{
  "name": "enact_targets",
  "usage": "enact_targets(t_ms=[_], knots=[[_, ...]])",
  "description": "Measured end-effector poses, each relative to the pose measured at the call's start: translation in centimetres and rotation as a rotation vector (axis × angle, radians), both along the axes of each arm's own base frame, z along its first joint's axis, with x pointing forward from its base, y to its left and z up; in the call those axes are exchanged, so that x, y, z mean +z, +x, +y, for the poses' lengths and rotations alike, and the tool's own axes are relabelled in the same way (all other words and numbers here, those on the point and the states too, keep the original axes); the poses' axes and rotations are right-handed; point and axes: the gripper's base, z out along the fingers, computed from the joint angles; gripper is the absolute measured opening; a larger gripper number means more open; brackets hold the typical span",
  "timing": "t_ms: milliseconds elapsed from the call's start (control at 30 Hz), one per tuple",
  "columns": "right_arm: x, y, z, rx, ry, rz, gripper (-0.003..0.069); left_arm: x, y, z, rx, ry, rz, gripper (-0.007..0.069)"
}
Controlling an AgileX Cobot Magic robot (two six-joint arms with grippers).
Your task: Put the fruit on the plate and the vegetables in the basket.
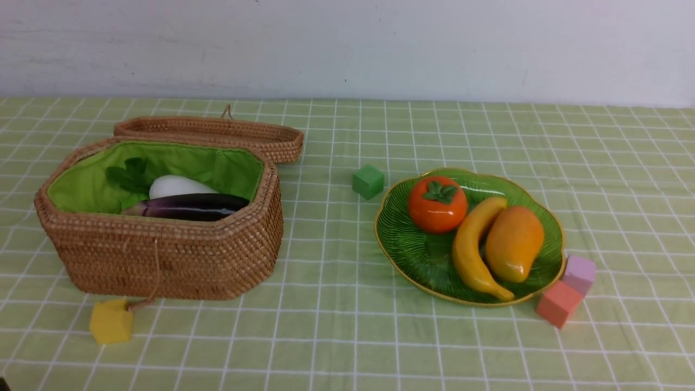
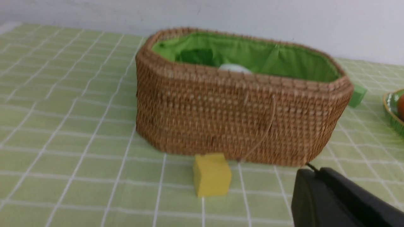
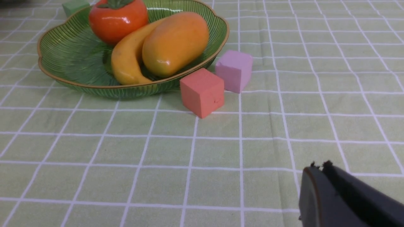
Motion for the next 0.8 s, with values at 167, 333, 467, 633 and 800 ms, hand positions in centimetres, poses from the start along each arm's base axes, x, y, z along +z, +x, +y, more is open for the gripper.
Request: enact_targets(t_ms=[167, 333, 467, 633, 800], knots=[[0.0, 0.0, 0.0, 0.0, 0.0, 0.0, 0.0023, -2.2, -0.2, 0.0, 0.01, -0.056, 0.166, -0.0013], [0.0, 0.0, 0.0, 0.0, 0.0, 0.0, 0.0029, -2.2, -0.2, 0.0, 0.012, -0.063, 0.165, -0.0013], [0.0, 0.0, 0.0, 0.0, 0.0, 0.0, 0.0034, -2.2, -0.2, 0.0, 0.012, -0.064, 0.165, -0.0013], [0.0, 0.0, 0.0, 0.0, 0.0, 0.0, 0.0039, -2.1, -0.2, 0.0, 0.013, -0.066, 0.165, -0.0013], [0.0, 0.0, 0.0, 0.0, 0.0, 0.0, 0.0042, -2.1, -0.2, 0.0, 0.013, -0.066, 0.164, -0.0013]])
